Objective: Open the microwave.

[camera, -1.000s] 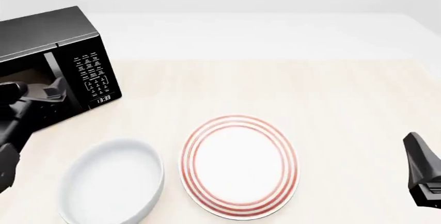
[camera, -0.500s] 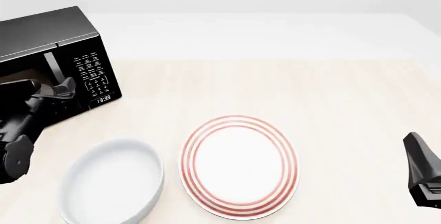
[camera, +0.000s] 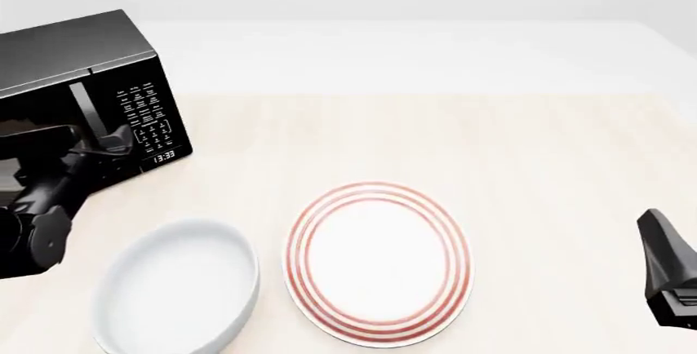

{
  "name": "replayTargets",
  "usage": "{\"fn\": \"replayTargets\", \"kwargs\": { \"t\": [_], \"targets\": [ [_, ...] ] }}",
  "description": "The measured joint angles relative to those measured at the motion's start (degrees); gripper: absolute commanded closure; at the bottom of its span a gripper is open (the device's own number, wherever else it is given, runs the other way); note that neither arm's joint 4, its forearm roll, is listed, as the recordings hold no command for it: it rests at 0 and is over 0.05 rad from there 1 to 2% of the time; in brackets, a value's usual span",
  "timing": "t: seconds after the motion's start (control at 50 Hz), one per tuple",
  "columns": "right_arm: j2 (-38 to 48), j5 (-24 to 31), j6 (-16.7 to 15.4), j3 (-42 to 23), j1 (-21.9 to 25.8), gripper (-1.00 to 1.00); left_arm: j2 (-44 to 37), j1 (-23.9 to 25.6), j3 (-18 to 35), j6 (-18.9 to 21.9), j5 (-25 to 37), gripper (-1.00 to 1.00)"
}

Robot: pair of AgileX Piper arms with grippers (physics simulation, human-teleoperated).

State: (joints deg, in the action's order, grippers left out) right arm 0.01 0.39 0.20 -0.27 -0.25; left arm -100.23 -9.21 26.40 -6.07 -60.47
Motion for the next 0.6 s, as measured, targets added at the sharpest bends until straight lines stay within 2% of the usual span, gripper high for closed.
{"fn": "replayTargets", "kwargs": {
  "t": [0.6],
  "targets": [
    [0.0, 0.0, 0.0, 0.0, 0.0, -1.0, -5.68, 0.43, 5.1, -0.63, 1.41, -1.0]
  ]
}}
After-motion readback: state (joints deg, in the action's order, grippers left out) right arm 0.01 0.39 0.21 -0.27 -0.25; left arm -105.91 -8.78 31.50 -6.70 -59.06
